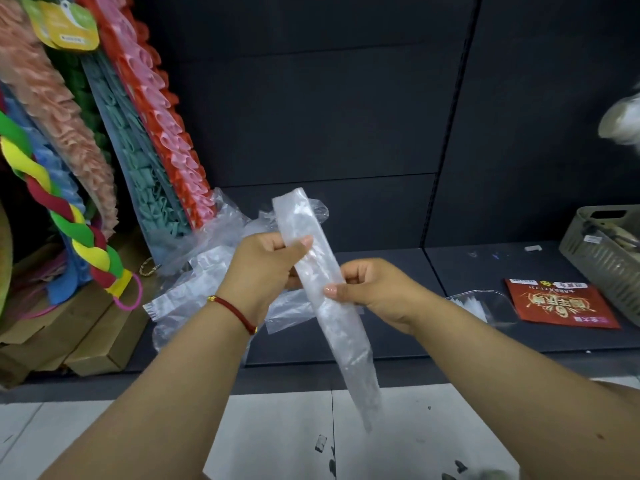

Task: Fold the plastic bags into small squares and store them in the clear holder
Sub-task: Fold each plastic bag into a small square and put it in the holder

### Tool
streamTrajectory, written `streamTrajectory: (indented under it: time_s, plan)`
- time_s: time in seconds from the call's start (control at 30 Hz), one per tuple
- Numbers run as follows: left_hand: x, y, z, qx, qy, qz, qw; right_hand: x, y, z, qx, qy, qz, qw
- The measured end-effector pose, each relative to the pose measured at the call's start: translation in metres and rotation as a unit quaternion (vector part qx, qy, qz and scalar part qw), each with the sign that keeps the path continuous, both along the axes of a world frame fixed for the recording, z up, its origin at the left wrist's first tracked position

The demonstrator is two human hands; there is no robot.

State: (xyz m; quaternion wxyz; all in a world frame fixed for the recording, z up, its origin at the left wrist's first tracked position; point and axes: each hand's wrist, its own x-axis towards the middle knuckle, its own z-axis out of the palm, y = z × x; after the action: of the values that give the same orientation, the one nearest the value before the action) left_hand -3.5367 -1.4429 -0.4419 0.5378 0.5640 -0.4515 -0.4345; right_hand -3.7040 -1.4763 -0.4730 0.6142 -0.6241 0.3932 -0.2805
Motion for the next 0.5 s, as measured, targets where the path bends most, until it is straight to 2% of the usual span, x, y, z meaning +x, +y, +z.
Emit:
streamTrajectory:
  time_s: [0.1,0.2,0.27,0.33,0.4,0.43,0.5]
  plan:
    - [0.012,-0.006,0.001,-0.028,-0.013,0.071,0.997,-0.001,-0.002,-0.006,-0.043,0.096,0.028,0.994]
    - [0.022,-0.007,0.002,-0.039,-0.033,0.092,0.994,-0.003,0.000,-0.012,-0.077,0.250,0.108,0.959]
    - [0.021,-0.006,0.004,-0.043,-0.063,0.084,0.994,-0.002,0.002,-0.014,-0.081,0.273,0.128,0.950]
    - [0.017,-0.005,0.003,-0.046,-0.107,0.070,0.991,0.001,0.003,-0.011,-0.069,0.207,0.091,0.972]
    - [0.011,-0.005,0.002,-0.047,-0.129,0.055,0.989,0.006,0.003,-0.005,-0.057,0.102,0.020,0.993]
    - [0.007,-0.004,0.002,-0.047,-0.123,0.047,0.990,0.007,0.003,-0.001,-0.057,0.053,-0.014,0.997]
    - [0.001,-0.004,0.002,-0.031,-0.057,0.026,0.998,0.009,0.003,0.004,-0.065,-0.010,-0.069,0.995]
